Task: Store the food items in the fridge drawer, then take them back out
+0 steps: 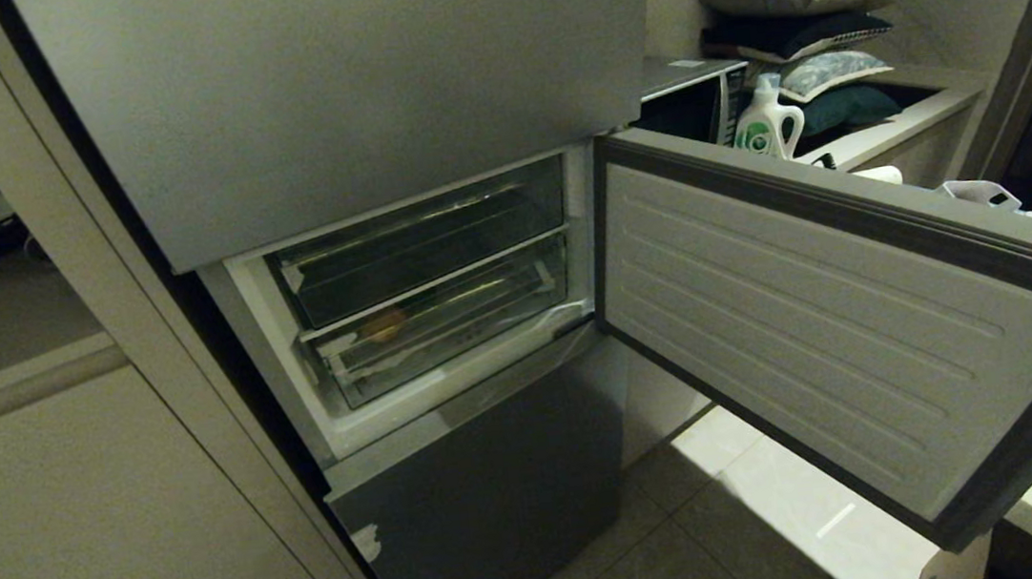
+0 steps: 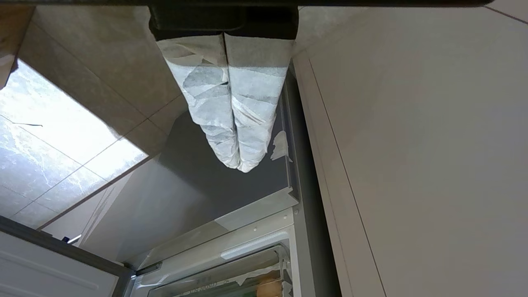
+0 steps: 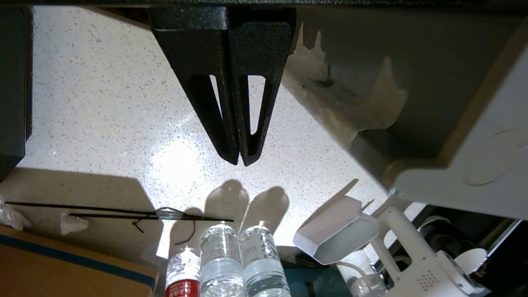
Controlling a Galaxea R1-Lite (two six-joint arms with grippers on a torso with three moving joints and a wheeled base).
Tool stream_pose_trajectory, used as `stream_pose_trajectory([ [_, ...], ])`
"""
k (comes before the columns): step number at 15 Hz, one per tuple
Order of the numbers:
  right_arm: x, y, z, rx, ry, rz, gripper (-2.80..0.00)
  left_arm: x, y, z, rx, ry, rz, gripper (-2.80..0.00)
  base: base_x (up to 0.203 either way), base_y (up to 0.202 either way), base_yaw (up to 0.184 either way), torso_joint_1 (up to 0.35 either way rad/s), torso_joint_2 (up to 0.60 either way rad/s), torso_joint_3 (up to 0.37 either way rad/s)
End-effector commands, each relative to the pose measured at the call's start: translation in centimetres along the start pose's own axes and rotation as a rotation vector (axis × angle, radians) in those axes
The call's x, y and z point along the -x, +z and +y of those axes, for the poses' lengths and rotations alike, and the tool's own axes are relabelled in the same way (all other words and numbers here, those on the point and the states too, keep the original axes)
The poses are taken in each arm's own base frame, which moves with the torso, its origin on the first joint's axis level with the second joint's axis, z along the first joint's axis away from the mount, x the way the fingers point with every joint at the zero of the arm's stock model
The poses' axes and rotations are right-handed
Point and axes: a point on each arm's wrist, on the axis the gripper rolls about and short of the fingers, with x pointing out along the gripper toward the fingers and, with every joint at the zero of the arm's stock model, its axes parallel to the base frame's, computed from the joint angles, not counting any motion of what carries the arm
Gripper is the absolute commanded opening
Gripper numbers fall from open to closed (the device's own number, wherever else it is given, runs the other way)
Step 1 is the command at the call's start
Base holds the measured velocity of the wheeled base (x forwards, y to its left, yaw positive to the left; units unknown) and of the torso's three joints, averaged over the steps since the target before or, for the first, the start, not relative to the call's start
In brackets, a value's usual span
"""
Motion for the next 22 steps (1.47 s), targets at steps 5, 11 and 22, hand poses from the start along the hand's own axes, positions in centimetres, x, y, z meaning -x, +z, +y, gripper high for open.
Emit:
stream_pose_trajectory([
  [5, -0.4, -0.1, 0.3, -0.01, 0.11, 0.018, -2.8, 0.0, 0.0, 0.0, 0.0, 0.0, 0.002, -2.8, 0.0, 0.0, 0.0, 0.0, 0.0, 0.0],
  [11, 0.1, -0.4, 0.3, -0.03, 0.175, 0.043, -2.8, 0.0, 0.0, 0.0, 0.0, 0.0, 0.002, -2.8, 0.0, 0.0, 0.0, 0.0, 0.0, 0.0],
  [22, 1.5, -0.9, 0.1, -0.026, 0.183, 0.036, -2.8, 0.0, 0.0, 0.0, 0.0, 0.0, 0.001, -2.8, 0.0, 0.0, 0.0, 0.0, 0.0, 0.0],
])
